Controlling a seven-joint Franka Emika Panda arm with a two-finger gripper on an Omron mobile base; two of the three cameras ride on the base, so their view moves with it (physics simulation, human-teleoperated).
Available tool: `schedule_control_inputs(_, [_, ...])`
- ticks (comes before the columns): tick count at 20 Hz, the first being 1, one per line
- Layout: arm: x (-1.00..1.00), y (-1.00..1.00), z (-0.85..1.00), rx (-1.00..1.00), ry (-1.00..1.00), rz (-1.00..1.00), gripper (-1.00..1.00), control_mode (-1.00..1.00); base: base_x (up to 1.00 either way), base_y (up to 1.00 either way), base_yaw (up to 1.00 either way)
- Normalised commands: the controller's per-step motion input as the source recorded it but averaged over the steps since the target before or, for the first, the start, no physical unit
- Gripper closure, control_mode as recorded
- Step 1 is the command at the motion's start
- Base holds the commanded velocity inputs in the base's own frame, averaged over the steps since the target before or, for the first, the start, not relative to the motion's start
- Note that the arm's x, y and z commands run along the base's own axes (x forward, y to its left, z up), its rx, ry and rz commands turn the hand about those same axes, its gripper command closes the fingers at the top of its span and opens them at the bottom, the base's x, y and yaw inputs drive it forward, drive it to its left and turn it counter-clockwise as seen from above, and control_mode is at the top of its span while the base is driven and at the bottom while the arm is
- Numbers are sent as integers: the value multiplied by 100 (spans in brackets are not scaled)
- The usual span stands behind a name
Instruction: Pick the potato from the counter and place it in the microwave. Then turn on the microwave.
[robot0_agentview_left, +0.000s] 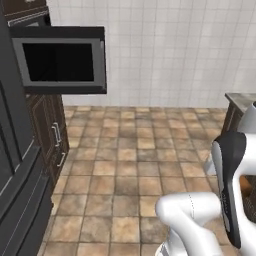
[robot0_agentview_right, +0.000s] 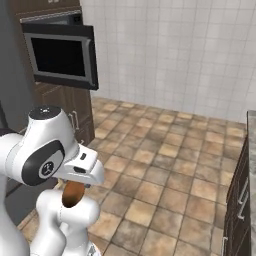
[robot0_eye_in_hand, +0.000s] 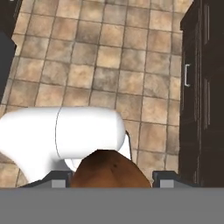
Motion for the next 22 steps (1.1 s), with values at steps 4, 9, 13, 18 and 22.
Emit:
schedule_control_inputs(4, [0, 0, 0, 0, 0, 0, 100, 100, 58, -26, -30])
schedule_control_inputs(9, [0, 0, 0, 0, 0, 0, 100, 100, 59, -7, -23])
schedule_control_inputs(13, [0, 0, 0, 0, 0, 0, 100, 100, 84, -1, -8])
schedule_control_inputs(18, [0, 0, 0, 0, 0, 0, 100, 100, 90, -7, -1])
schedule_control_inputs(22, [0, 0, 0, 0, 0, 0, 100, 100, 86, -11, -2])
